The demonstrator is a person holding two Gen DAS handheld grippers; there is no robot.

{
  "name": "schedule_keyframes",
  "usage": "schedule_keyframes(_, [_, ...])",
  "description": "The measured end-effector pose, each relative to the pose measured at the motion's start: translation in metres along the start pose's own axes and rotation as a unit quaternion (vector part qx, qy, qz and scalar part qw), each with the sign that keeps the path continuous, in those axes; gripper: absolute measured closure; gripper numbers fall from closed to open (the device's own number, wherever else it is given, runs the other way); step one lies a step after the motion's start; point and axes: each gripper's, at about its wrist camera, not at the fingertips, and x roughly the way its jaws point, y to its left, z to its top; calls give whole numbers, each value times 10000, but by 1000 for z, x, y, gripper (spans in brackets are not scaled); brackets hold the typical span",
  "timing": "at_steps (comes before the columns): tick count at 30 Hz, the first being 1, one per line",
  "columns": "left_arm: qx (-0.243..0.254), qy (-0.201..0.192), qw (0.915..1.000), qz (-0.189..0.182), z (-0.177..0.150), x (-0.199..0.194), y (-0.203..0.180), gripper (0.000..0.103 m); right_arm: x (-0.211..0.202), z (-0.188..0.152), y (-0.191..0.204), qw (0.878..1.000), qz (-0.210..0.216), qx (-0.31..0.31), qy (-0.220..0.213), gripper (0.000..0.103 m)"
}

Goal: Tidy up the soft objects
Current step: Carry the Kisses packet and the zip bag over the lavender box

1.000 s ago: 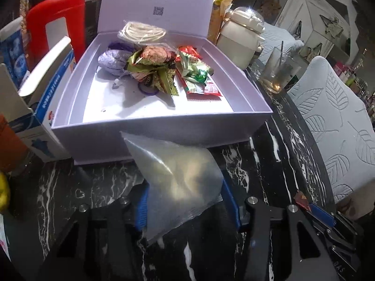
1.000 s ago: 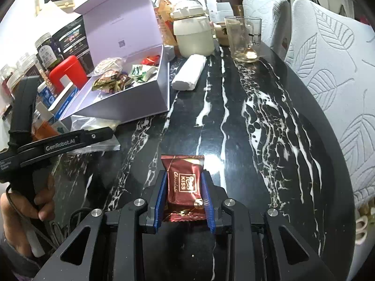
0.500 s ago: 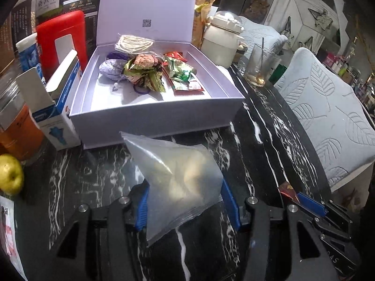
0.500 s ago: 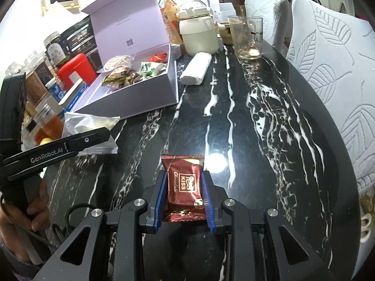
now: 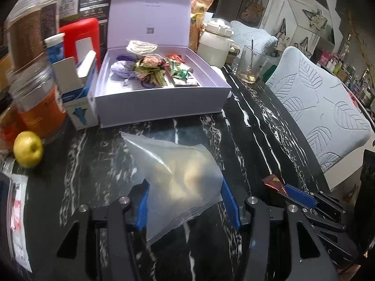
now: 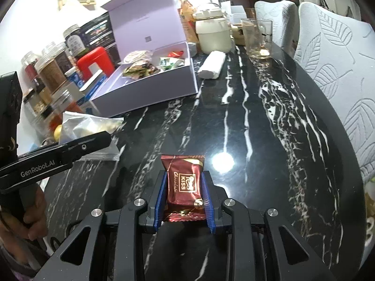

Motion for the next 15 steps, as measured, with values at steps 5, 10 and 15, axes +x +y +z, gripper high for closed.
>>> schedule_keyframes(5, [-83,-134,9999,37,-11,-19,9,50,-3,-8,13,9999,134,-48,-14,74])
schedule_keyframes(10, [-155,-278,9995,49,-18,-38,19,50,-10,-13,28,9995,264,-92,-129,74])
schedule_keyframes(15, [-112,-575,9981,210,-19,-58,28,50,-18,-17,43,9990,375,-155,-207,74])
